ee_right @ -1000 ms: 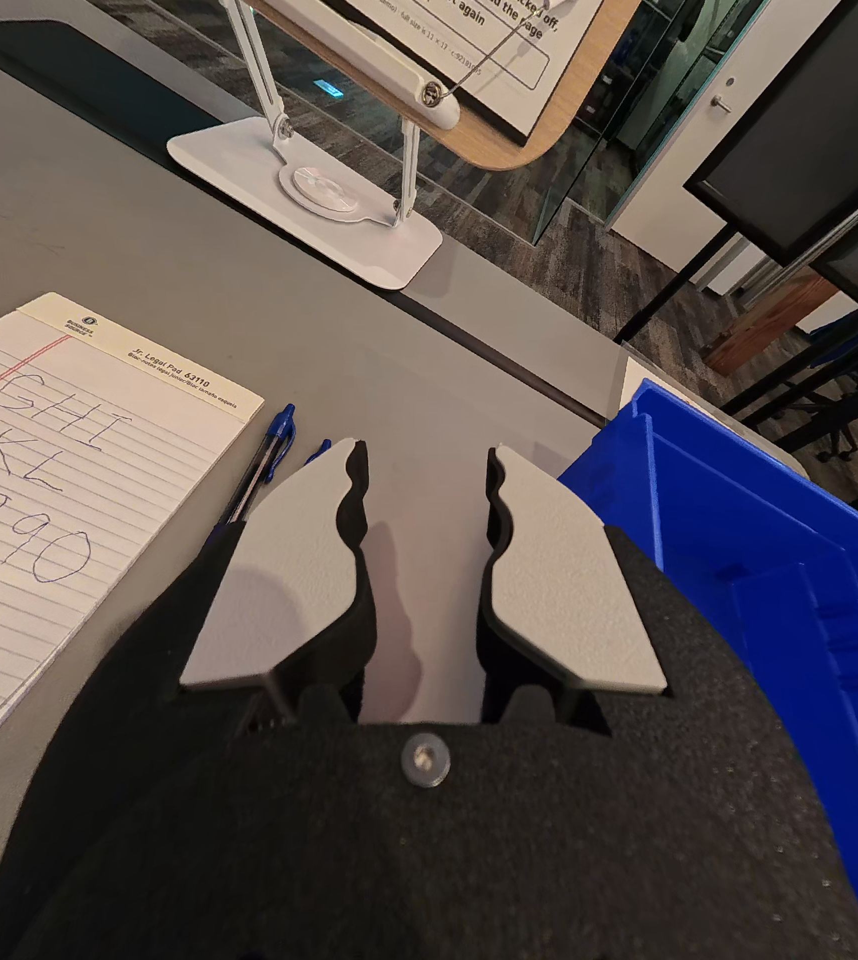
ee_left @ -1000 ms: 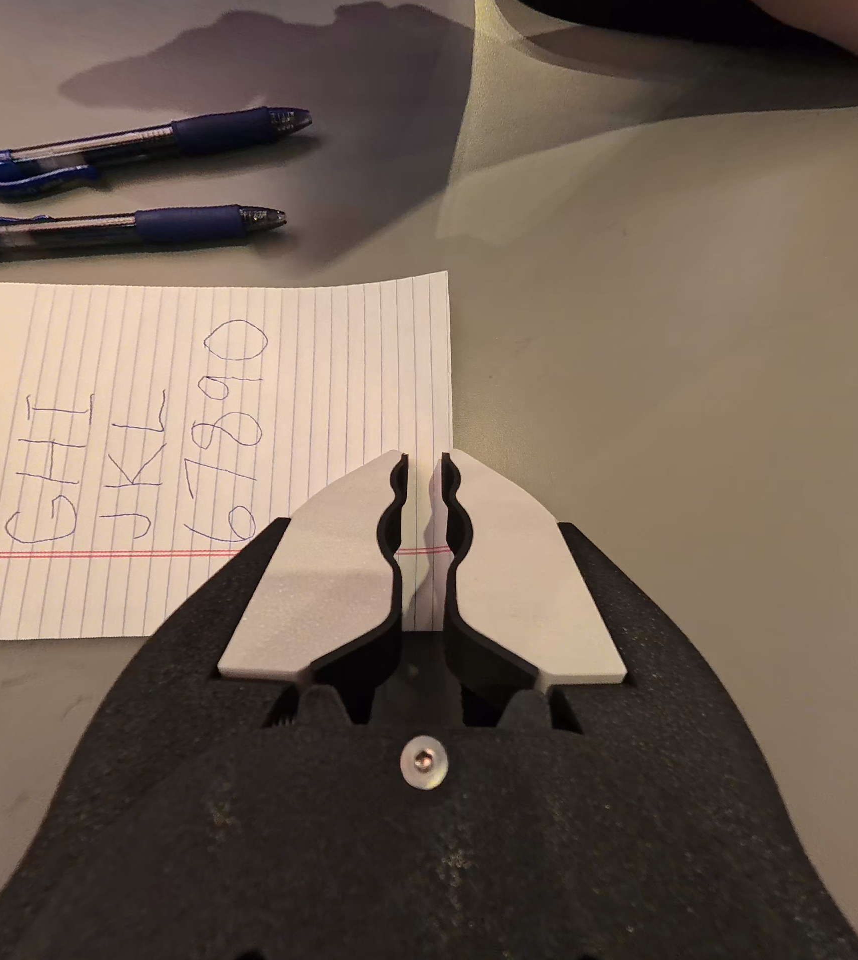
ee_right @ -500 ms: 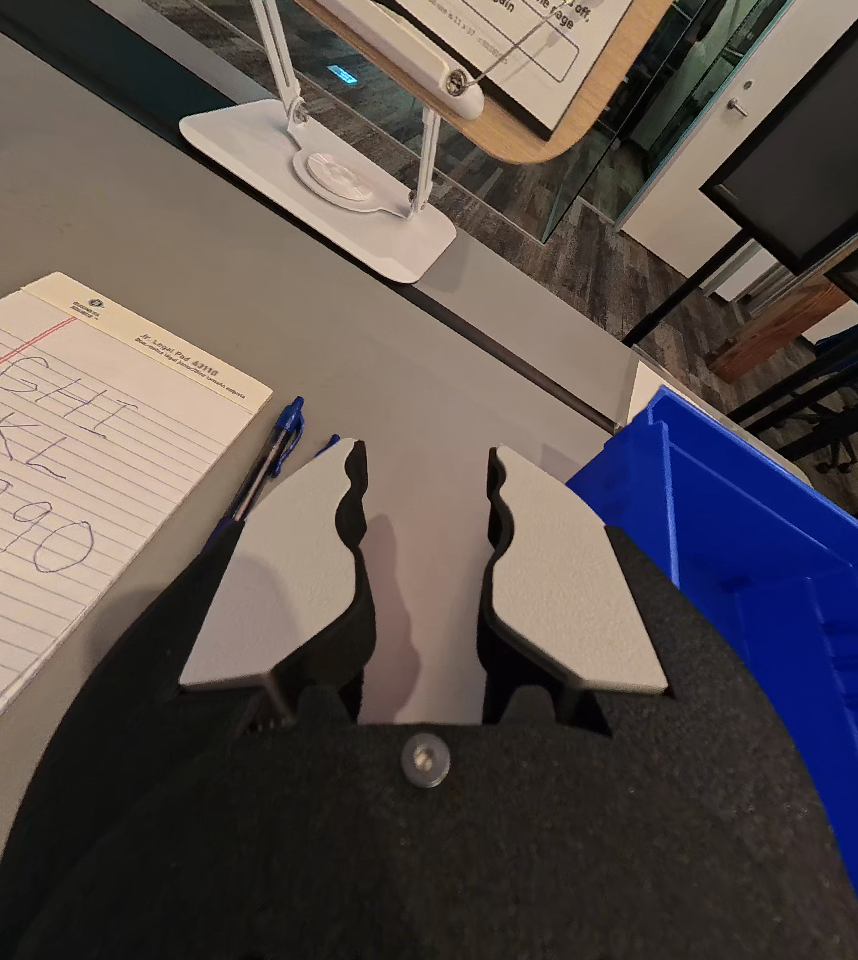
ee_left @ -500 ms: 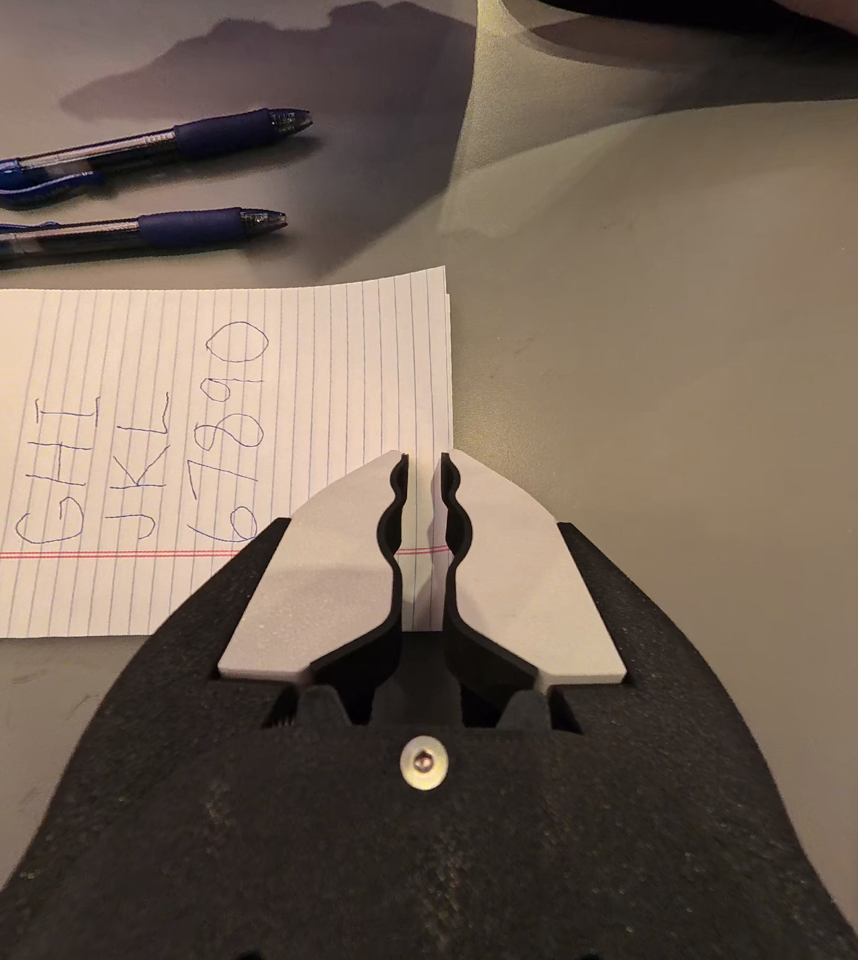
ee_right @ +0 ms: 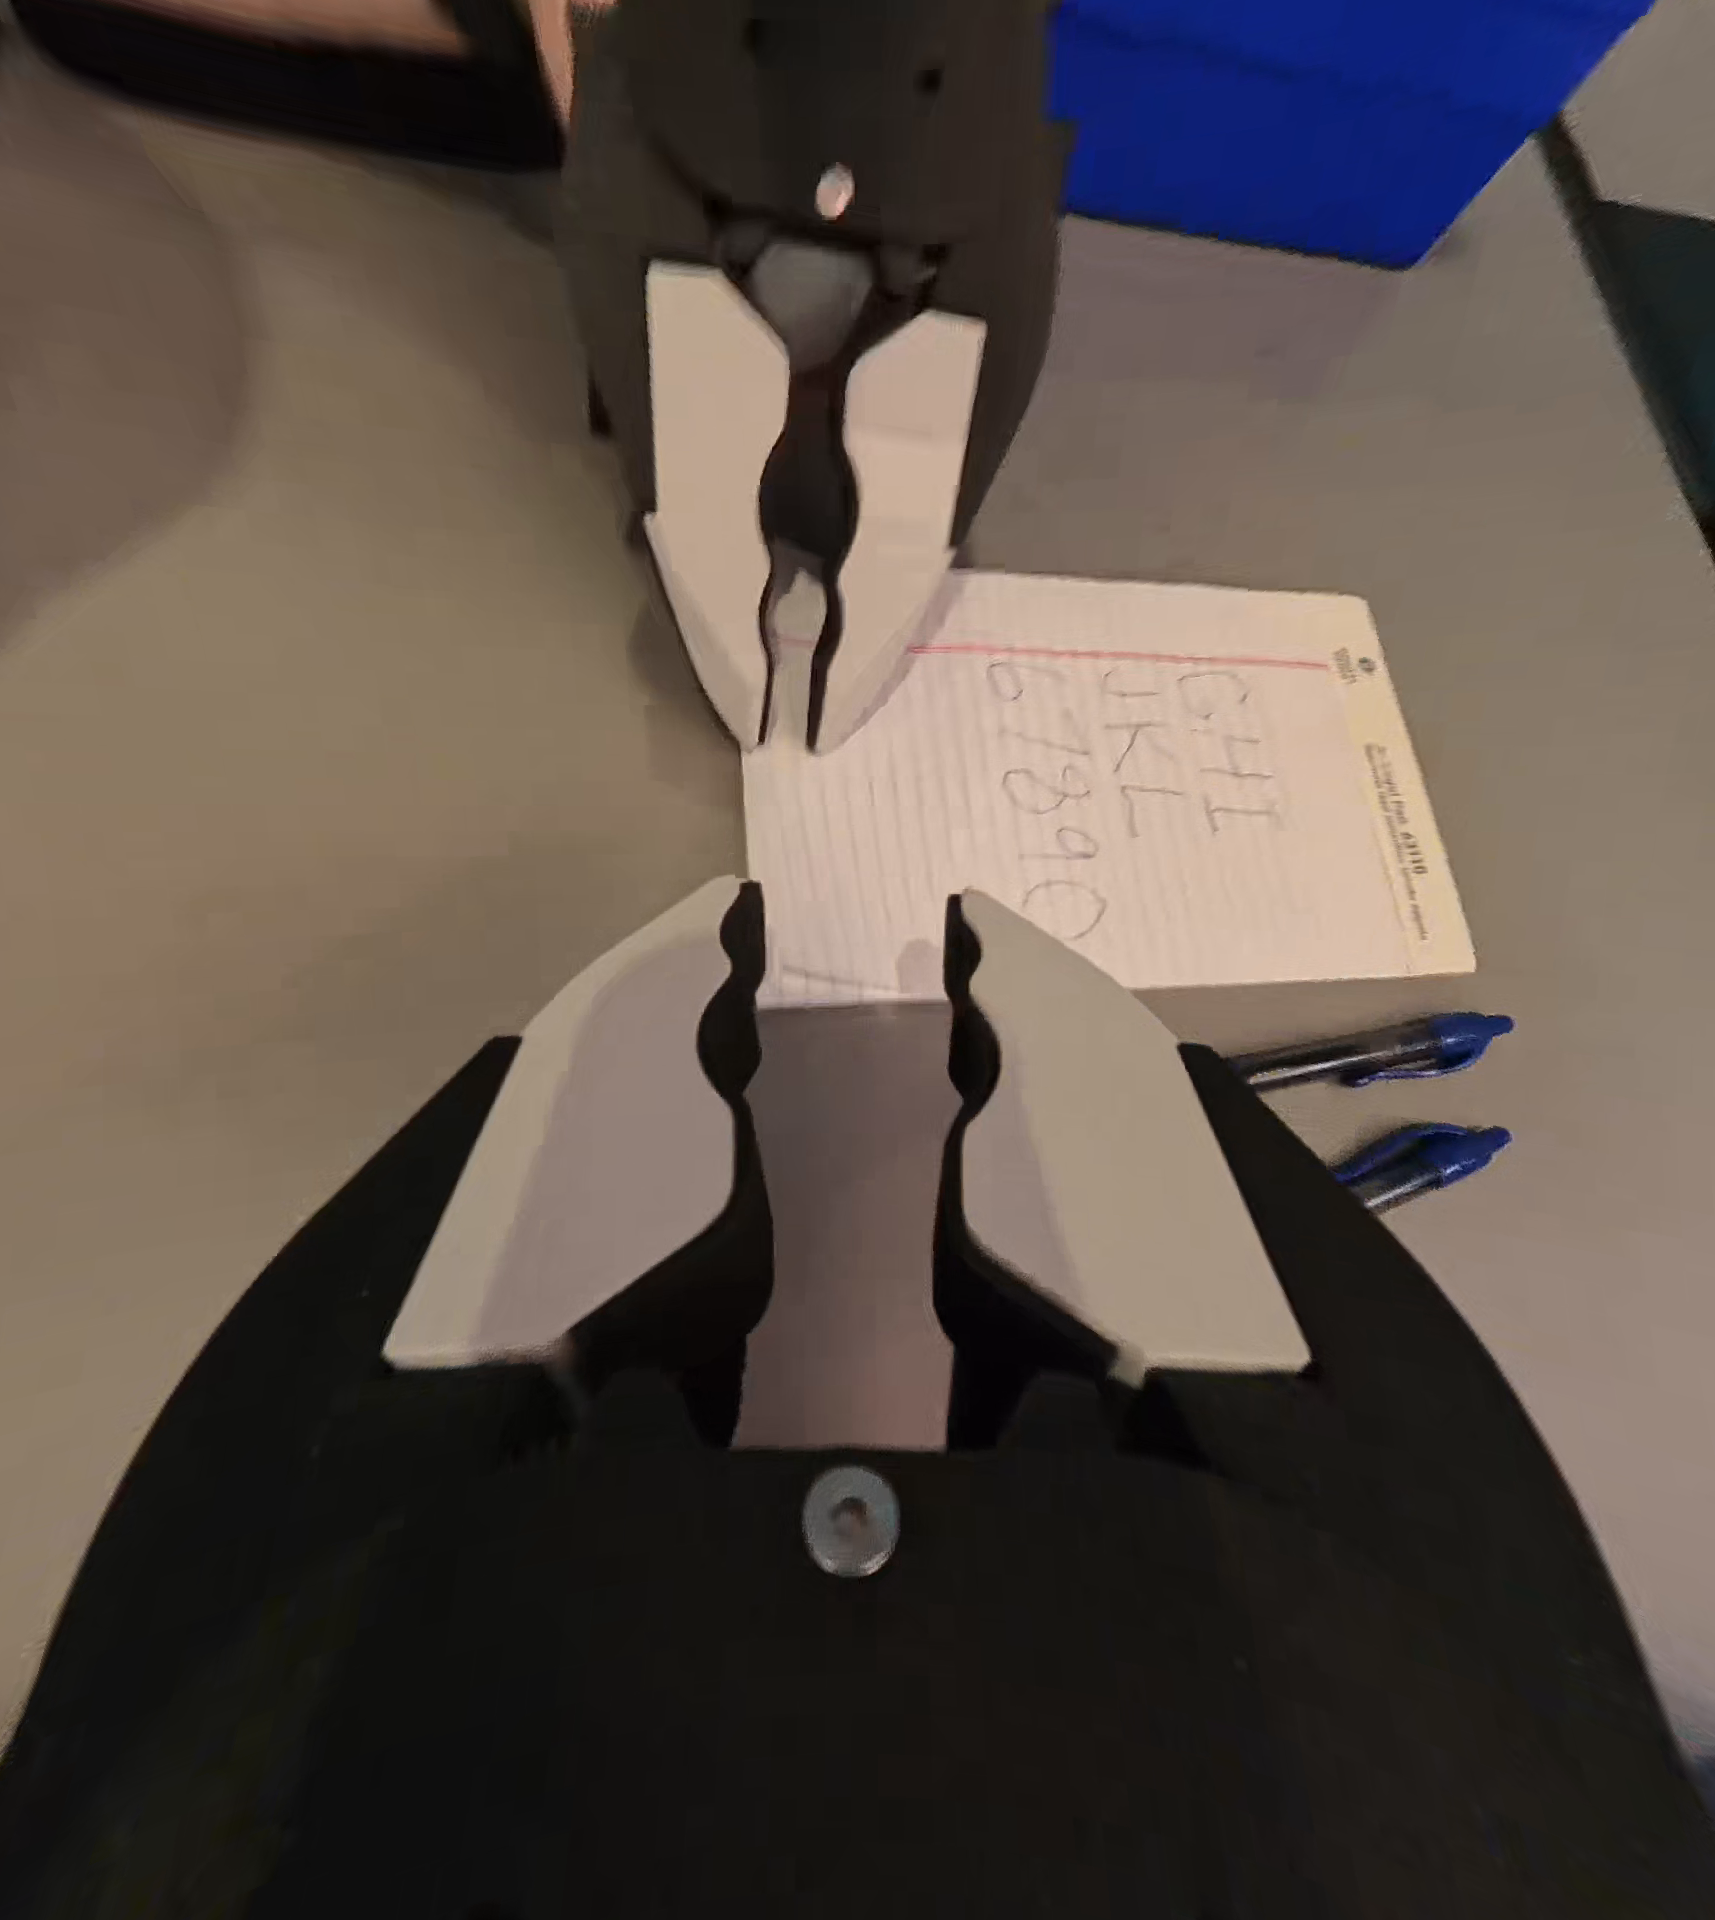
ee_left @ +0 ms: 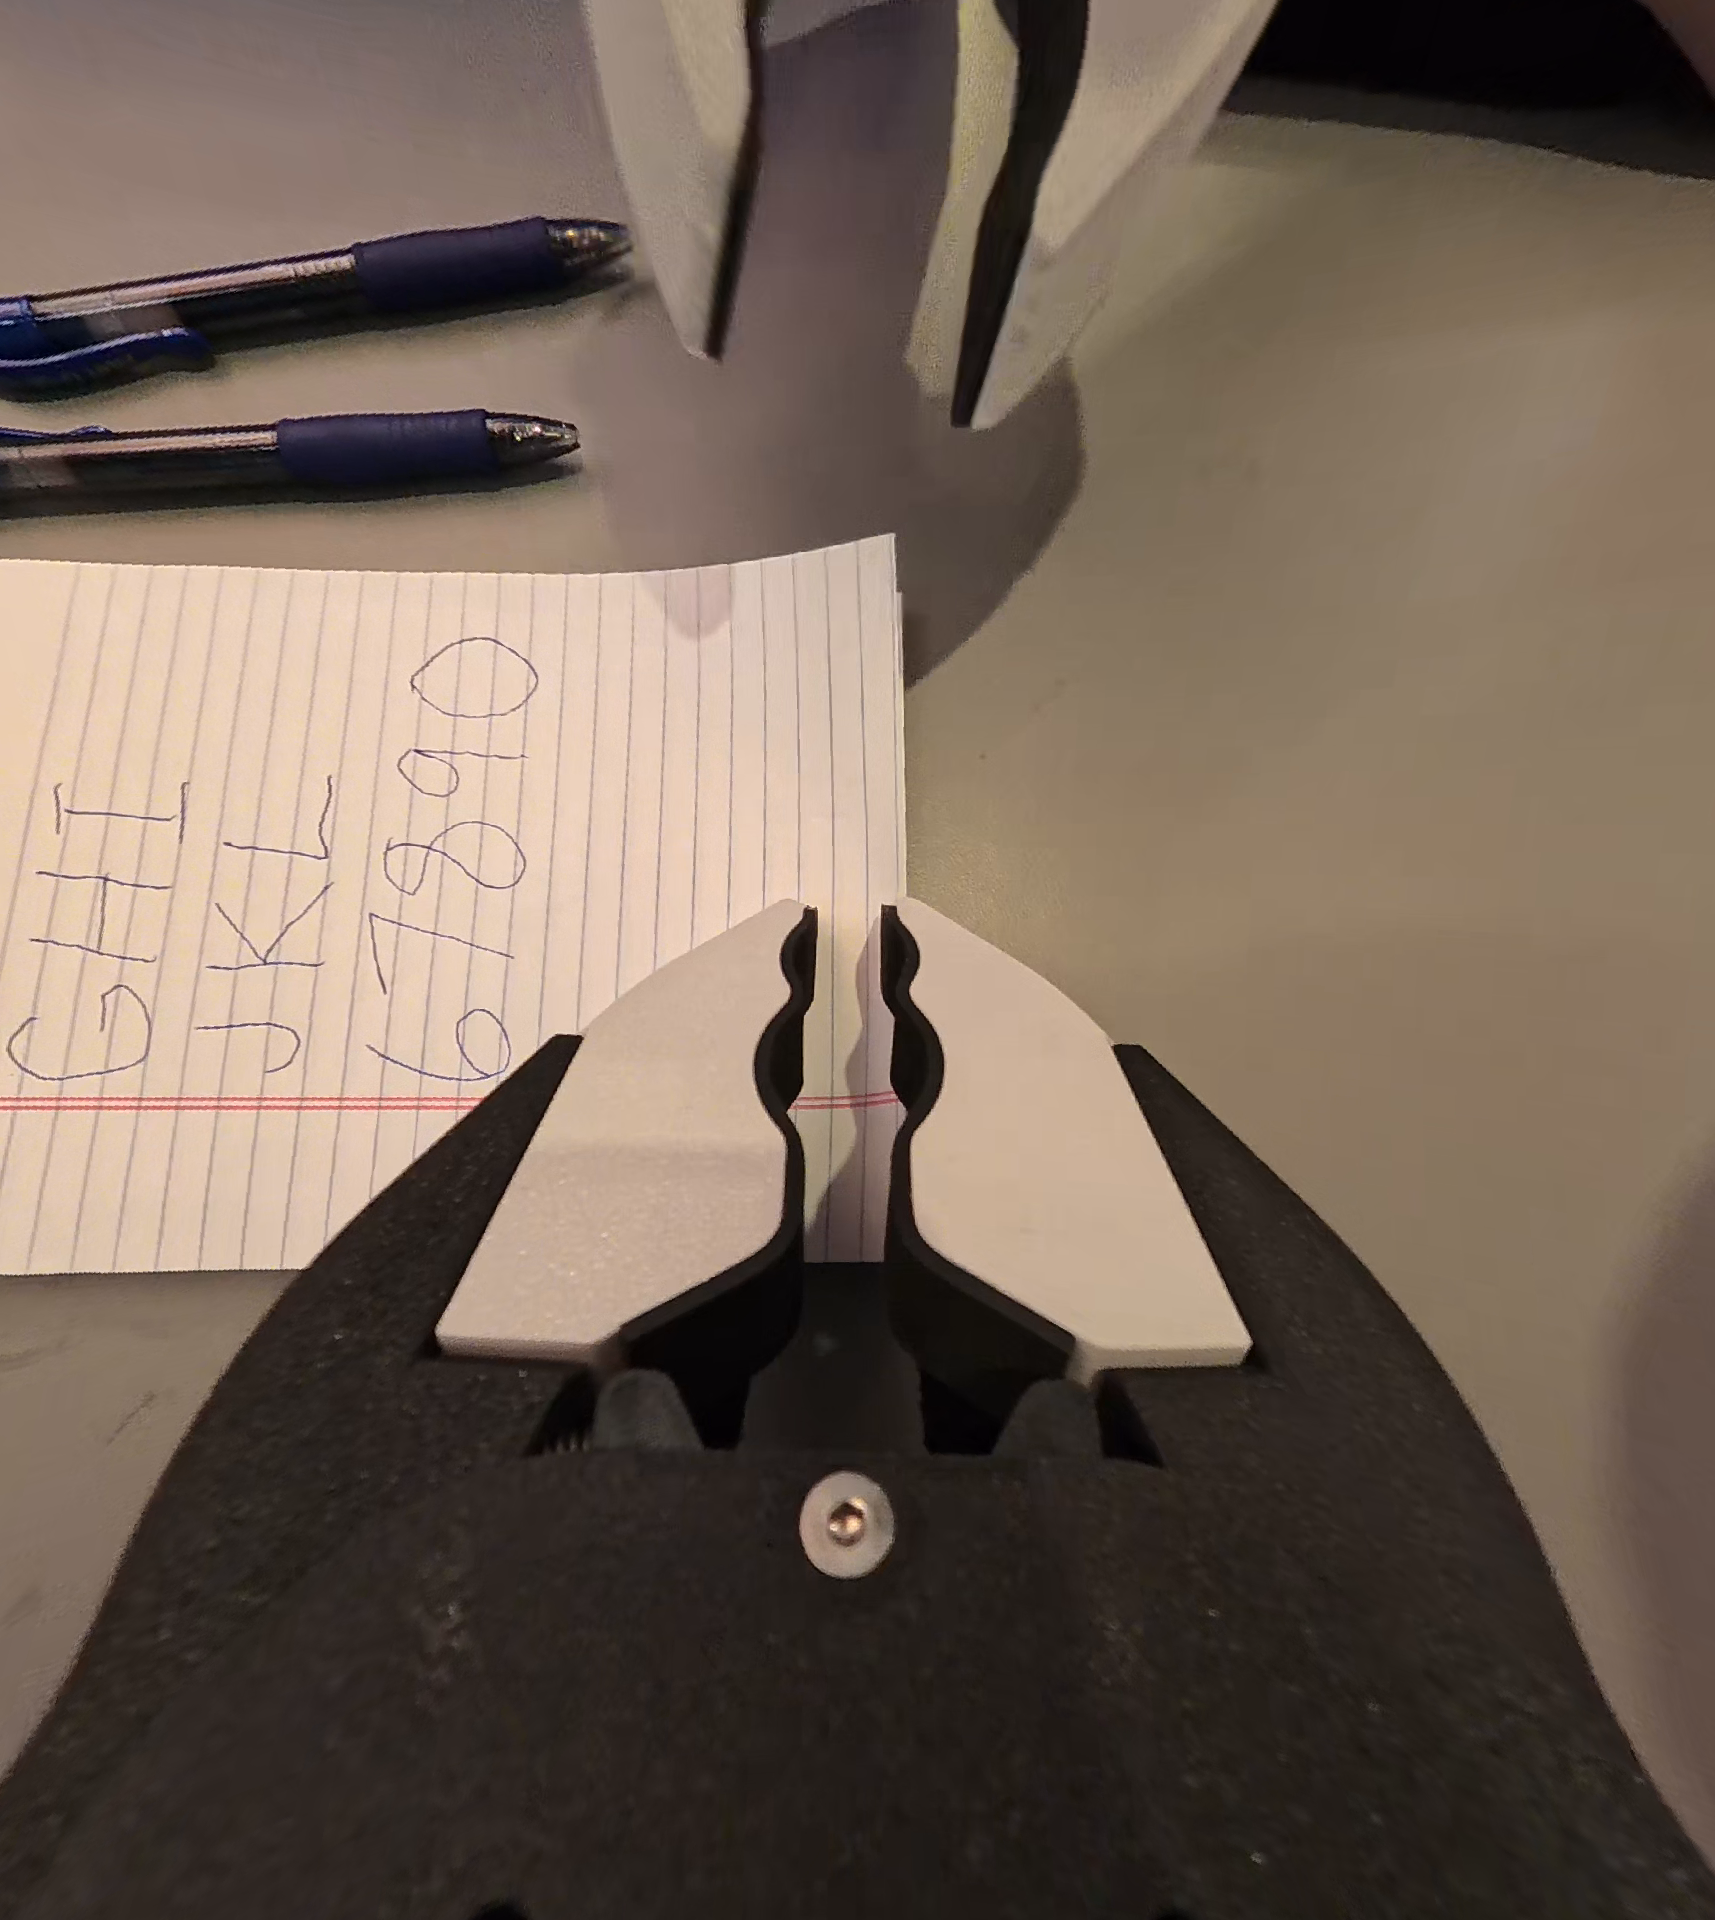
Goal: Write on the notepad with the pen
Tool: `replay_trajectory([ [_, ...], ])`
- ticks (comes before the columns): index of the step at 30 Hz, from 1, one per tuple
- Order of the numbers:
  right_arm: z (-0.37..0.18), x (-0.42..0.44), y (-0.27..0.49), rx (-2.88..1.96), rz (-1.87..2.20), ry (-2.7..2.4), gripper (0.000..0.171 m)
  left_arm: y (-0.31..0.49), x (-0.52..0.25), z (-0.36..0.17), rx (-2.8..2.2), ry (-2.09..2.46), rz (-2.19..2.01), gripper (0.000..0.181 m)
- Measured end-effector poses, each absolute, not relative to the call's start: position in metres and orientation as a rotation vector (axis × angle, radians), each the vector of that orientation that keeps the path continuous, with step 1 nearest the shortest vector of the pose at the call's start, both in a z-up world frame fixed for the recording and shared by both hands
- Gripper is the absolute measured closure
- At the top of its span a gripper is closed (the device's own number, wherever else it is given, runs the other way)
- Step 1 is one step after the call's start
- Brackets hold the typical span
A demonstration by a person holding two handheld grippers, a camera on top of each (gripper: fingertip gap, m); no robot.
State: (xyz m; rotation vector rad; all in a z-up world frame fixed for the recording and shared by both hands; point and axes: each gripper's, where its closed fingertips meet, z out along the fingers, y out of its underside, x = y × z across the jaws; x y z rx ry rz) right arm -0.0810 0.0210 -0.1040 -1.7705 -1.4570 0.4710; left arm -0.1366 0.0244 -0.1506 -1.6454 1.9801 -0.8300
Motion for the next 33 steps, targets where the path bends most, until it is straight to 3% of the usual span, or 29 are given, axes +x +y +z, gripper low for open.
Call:
replay_trajectory([
  [14, -0.146, -0.082, 0.019, -1.729, 0.093, -1.718, 0.154, 0.024, -0.136, -0.151, -1.653, 1.970, -0.853, 0.170],
  [18, -0.146, -0.082, 0.026, -1.713, 0.055, -1.693, 0.171, 0.024, -0.136, -0.151, -1.653, 1.971, -0.859, 0.169],
  [24, -0.141, -0.083, 0.031, -1.702, 0.087, -1.639, 0.171, 0.026, -0.134, -0.142, -1.630, 1.945, -0.829, 0.139],
  [33, -0.120, -0.087, 0.041, -1.704, 0.151, -1.479, 0.171, 0.033, -0.116, -0.123, -1.525, 1.843, -0.596, 0.159],
])
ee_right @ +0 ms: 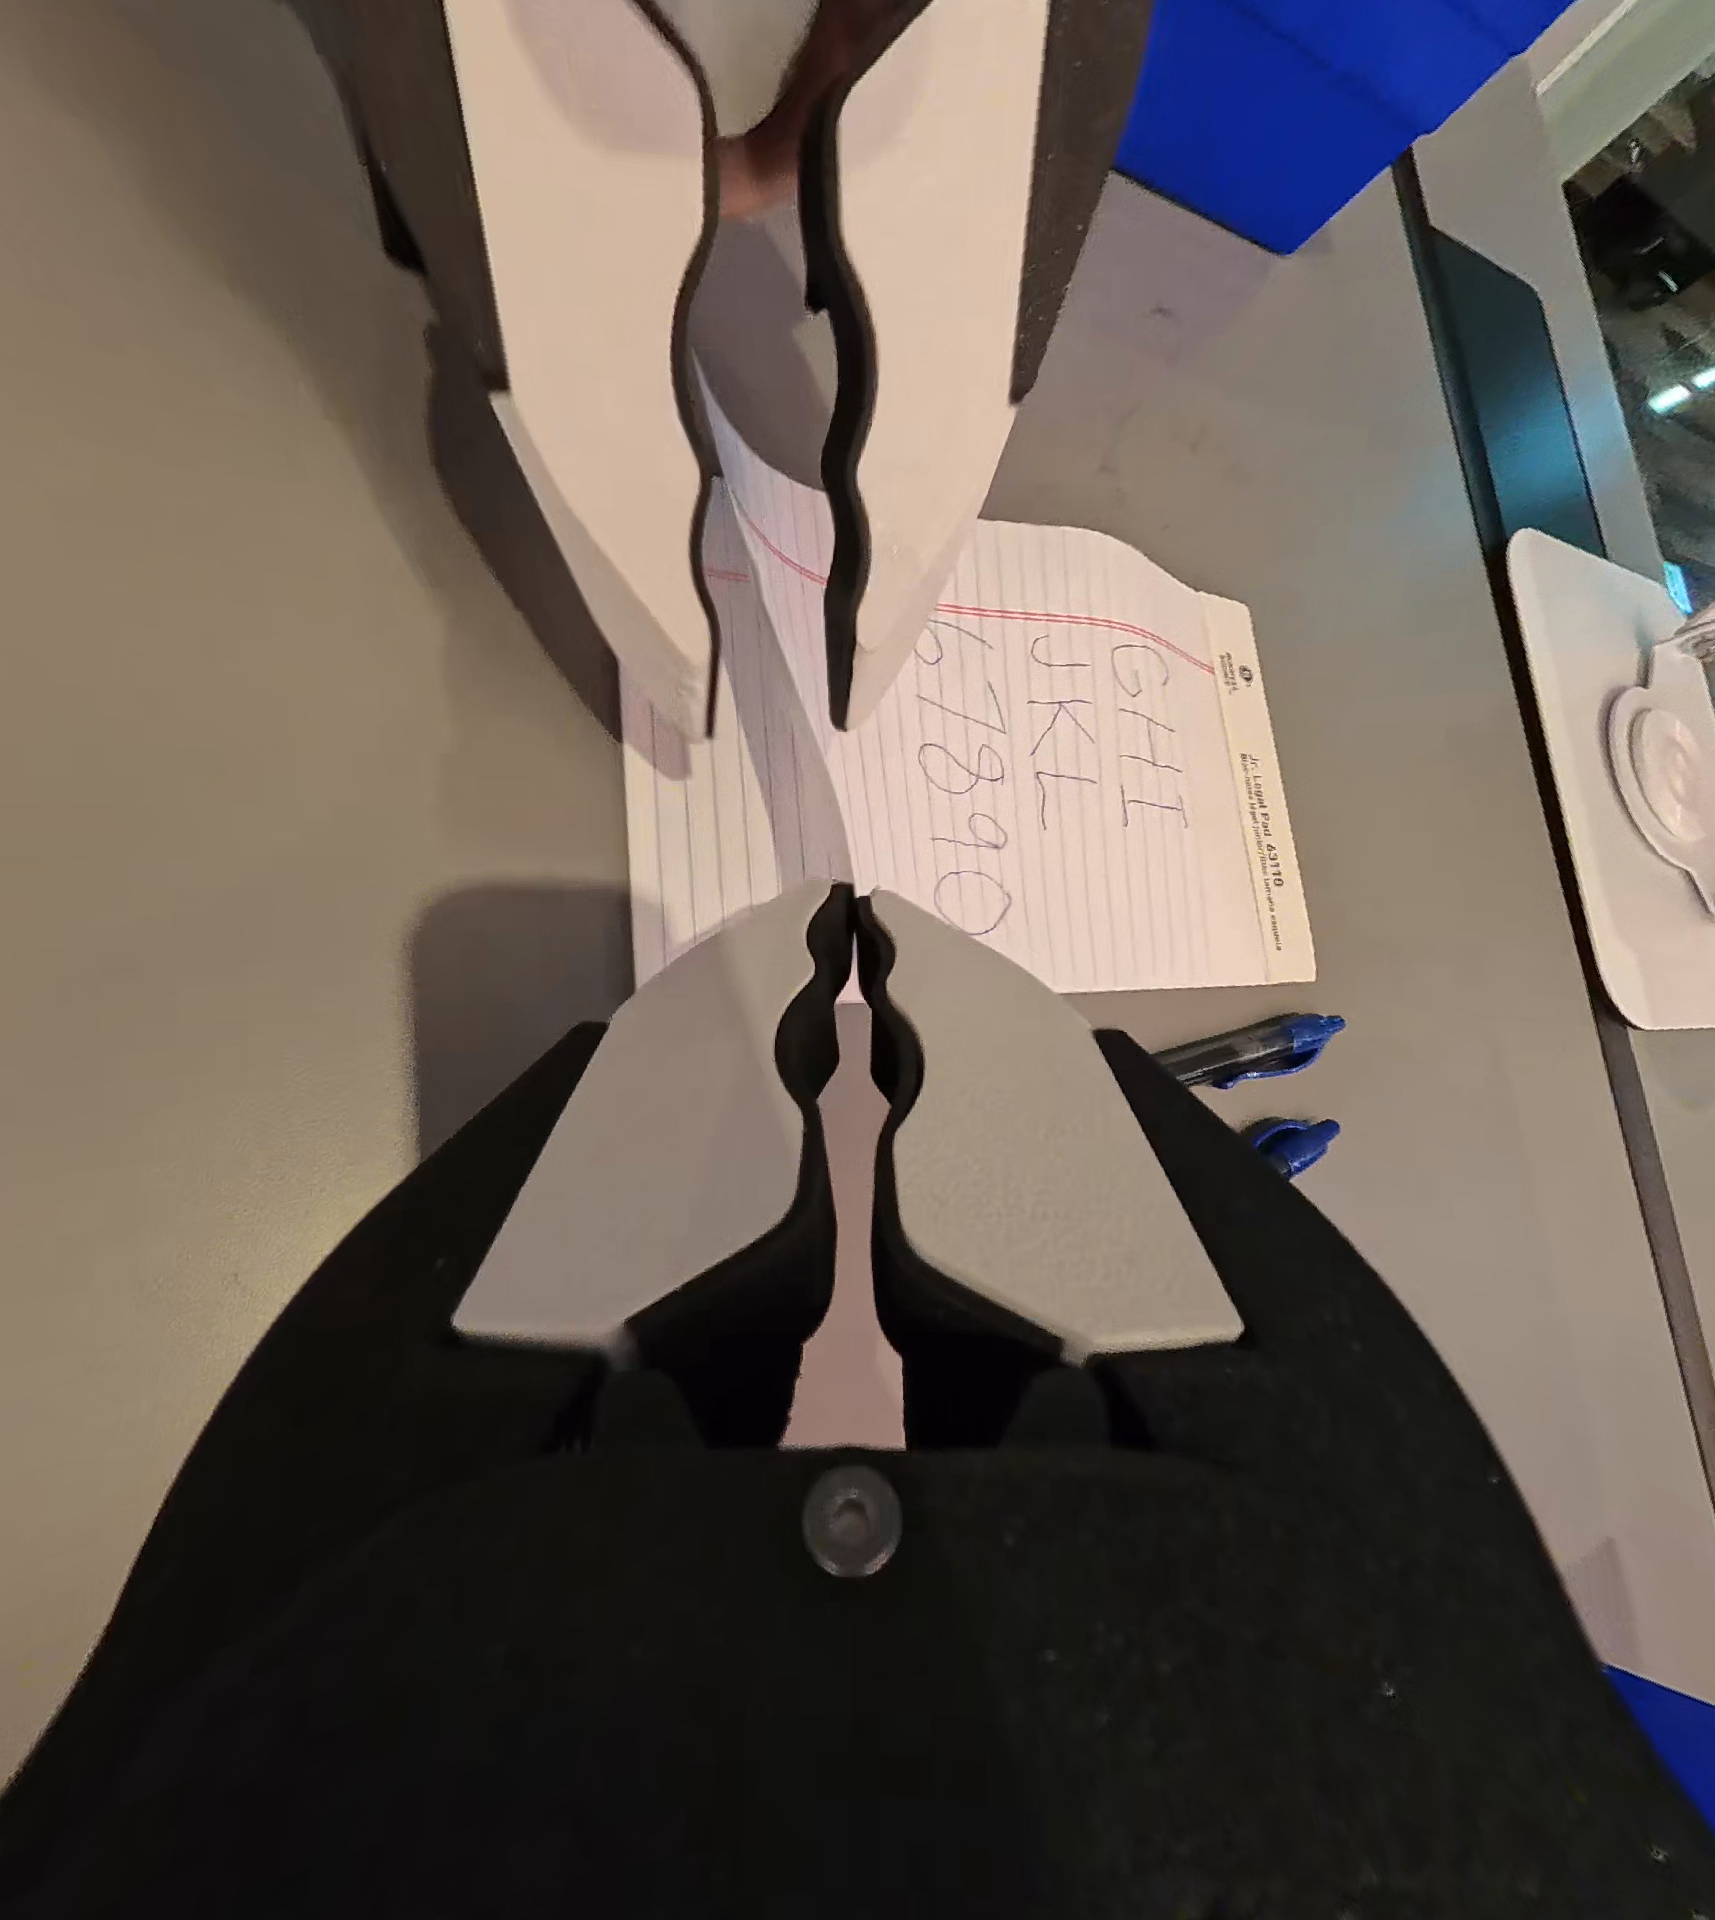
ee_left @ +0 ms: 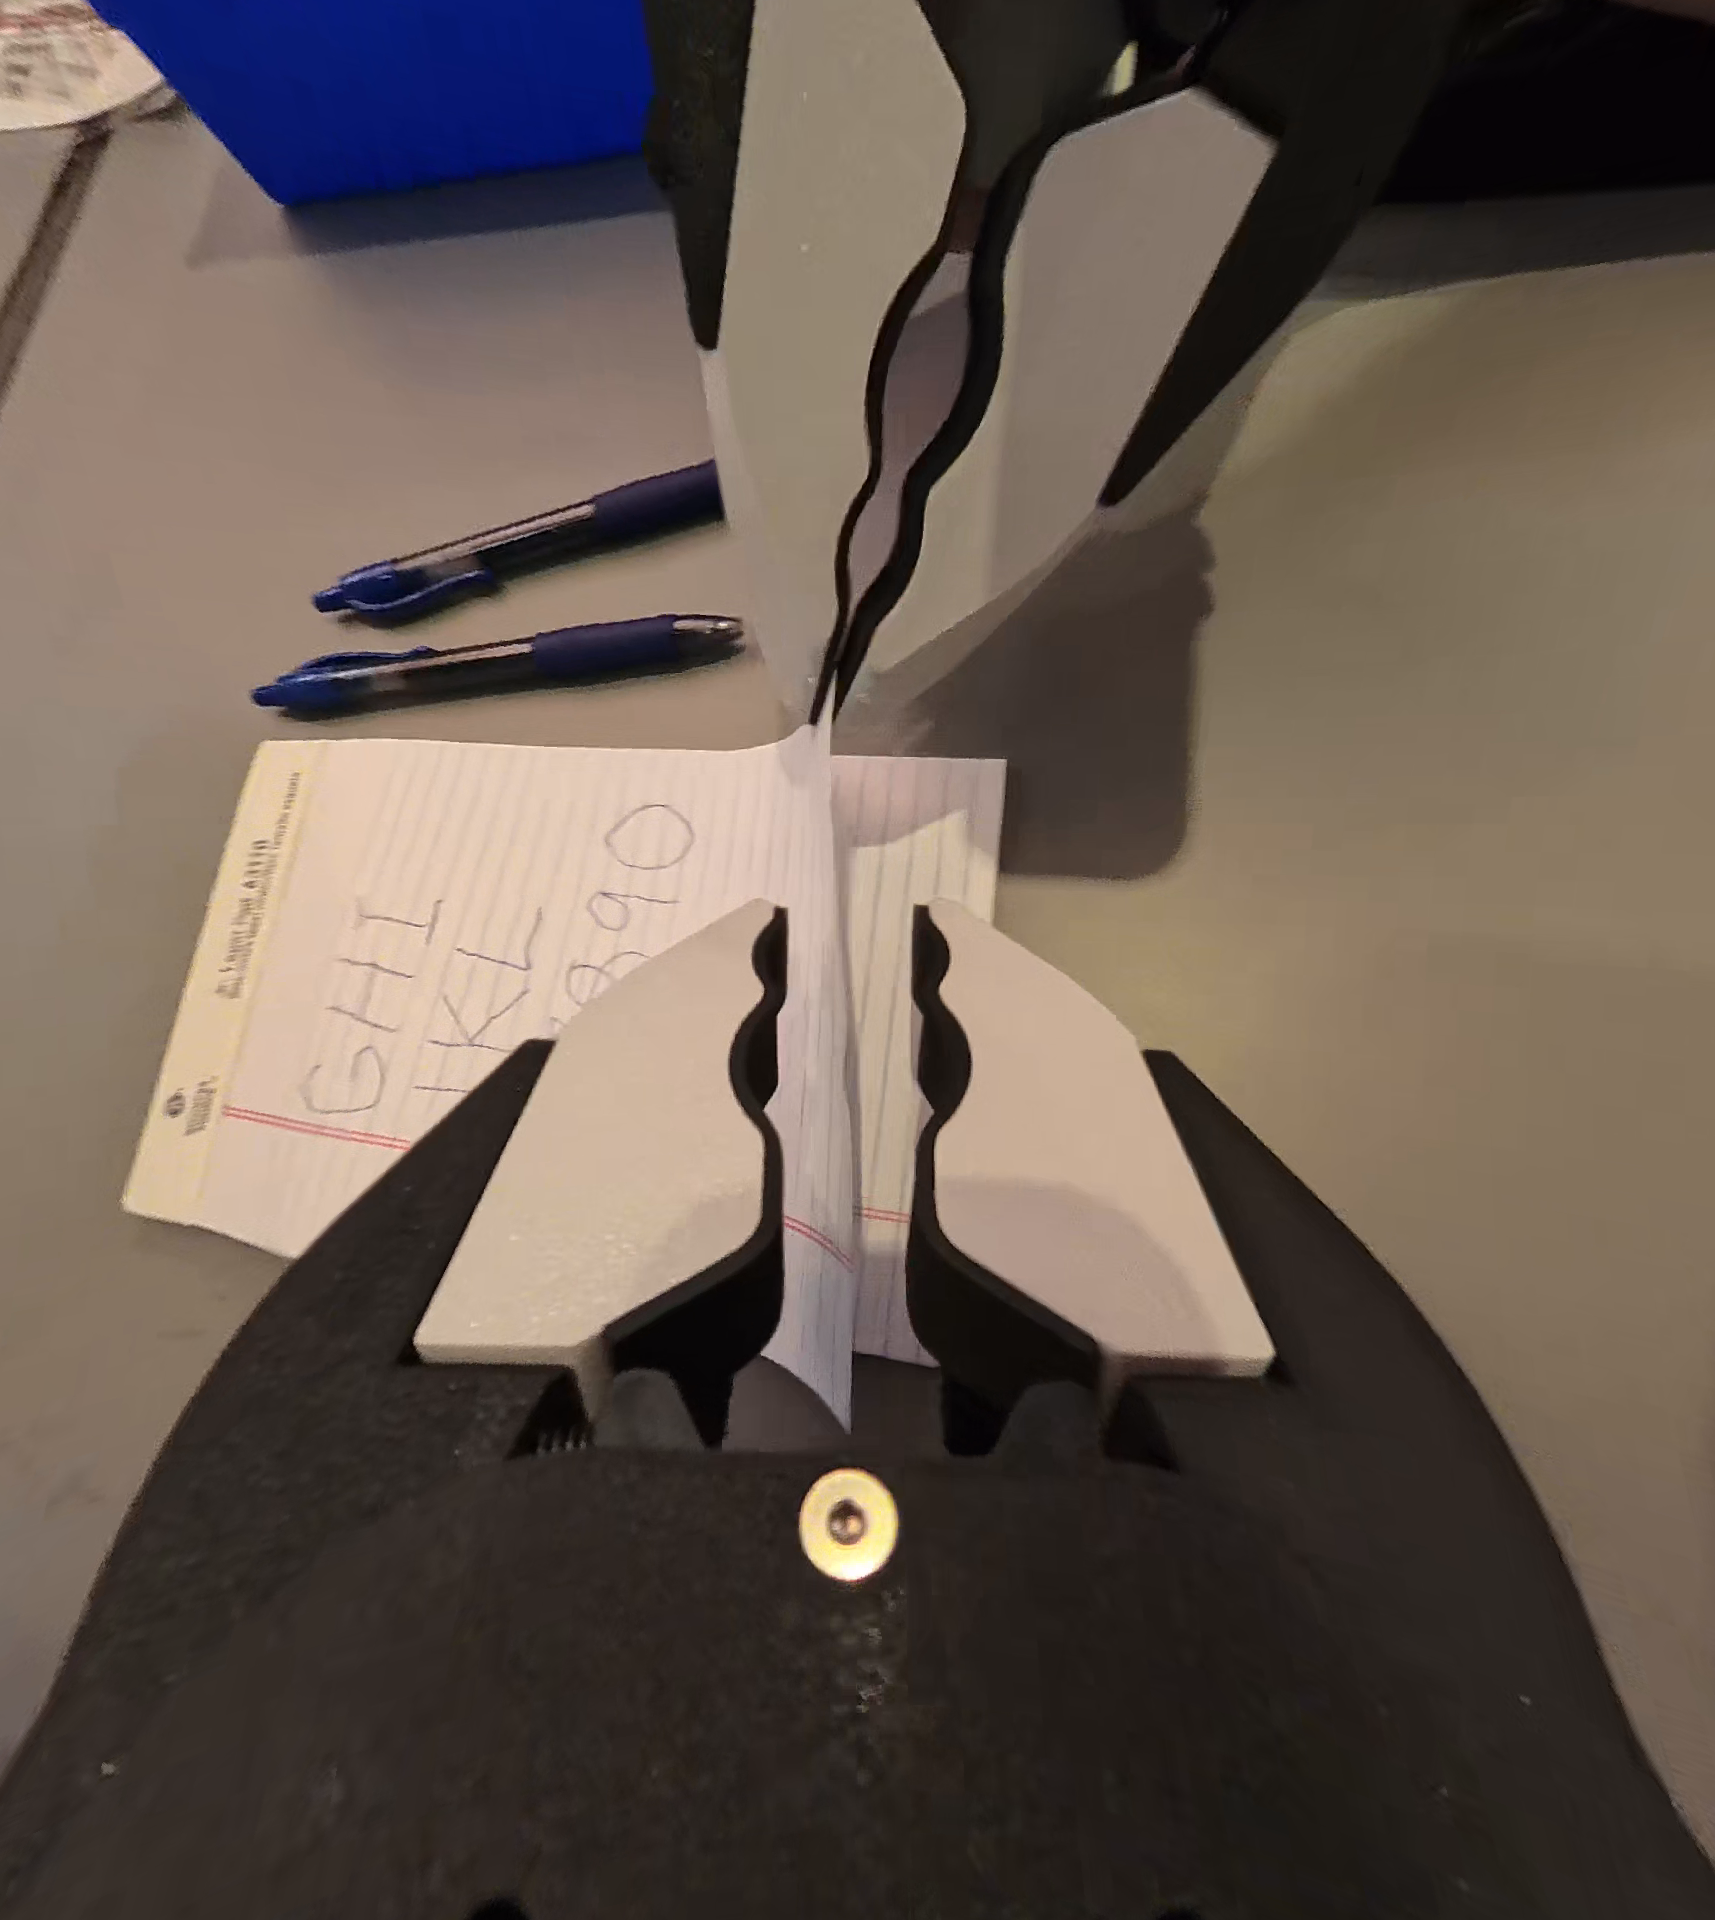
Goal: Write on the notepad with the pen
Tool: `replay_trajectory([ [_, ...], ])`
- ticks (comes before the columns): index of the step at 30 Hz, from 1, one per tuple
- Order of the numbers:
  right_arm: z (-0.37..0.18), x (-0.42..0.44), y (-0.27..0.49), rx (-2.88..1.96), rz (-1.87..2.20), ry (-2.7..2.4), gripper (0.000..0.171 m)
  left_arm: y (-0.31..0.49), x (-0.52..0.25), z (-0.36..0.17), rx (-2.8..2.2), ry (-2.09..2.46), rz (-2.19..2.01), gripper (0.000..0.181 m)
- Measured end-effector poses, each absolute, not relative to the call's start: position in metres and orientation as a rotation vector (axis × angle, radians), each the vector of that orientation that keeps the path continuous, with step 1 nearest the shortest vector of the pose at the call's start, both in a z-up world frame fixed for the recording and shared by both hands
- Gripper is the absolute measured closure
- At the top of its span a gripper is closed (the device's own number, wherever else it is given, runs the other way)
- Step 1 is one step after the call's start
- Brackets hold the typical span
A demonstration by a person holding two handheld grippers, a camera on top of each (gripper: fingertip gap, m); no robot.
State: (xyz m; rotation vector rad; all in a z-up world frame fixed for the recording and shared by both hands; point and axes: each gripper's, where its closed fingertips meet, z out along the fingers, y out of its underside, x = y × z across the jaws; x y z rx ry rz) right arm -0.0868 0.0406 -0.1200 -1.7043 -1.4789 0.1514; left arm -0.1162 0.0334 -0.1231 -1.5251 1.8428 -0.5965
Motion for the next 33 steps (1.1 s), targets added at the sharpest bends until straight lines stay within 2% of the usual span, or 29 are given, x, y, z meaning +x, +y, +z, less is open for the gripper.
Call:
replay_trajectory([
  [5, -0.114, -0.085, 0.043, -1.705, 0.174, -1.432, 0.171, 0.046, -0.109, -0.127, -1.564, 1.756, -0.494, 0.163],
  [9, -0.112, -0.085, 0.045, -1.709, 0.183, -1.416, 0.171, 0.049, -0.108, -0.127, -1.591, 1.719, -0.531, 0.181],
  [13, -0.113, -0.086, 0.045, -1.718, 0.209, -1.404, 0.171, 0.050, -0.108, -0.129, -1.625, 1.707, -0.556, 0.181],
  [17, -0.112, -0.087, 0.045, -1.720, 0.260, -1.383, 0.171, 0.056, -0.109, -0.136, -1.664, 1.698, -0.515, 0.170],
  [19, -0.112, -0.087, 0.045, -1.734, 0.291, -1.368, 0.171, 0.054, -0.107, -0.135, -1.659, 1.697, -0.551, 0.181],
  [20, -0.112, -0.086, 0.046, -1.739, 0.295, -1.365, 0.171, 0.052, -0.106, -0.134, -1.659, 1.694, -0.573, 0.181],
  [23, -0.115, -0.081, 0.042, -1.760, 0.311, -1.389, 0.151, 0.054, -0.107, -0.132, -1.665, 1.682, -0.596, 0.181],
  [25, -0.106, -0.076, 0.041, -1.742, 0.352, -1.378, 0.150, 0.054, -0.108, -0.131, -1.675, 1.671, -0.619, 0.181],
  [27, -0.086, -0.070, 0.049, -1.708, 0.406, -1.299, 0.151, 0.055, -0.109, -0.130, -1.684, 1.659, -0.643, 0.181],
  [30, -0.058, -0.057, 0.093, -1.755, 0.393, -1.056, 0.165, 0.057, -0.110, -0.127, -1.683, 1.643, -0.657, 0.181],
  [33, -0.078, -0.052, 0.143, -1.958, 0.392, -0.905, 0.171, 0.056, -0.110, -0.128, -1.686, 1.641, -0.669, 0.181],
])
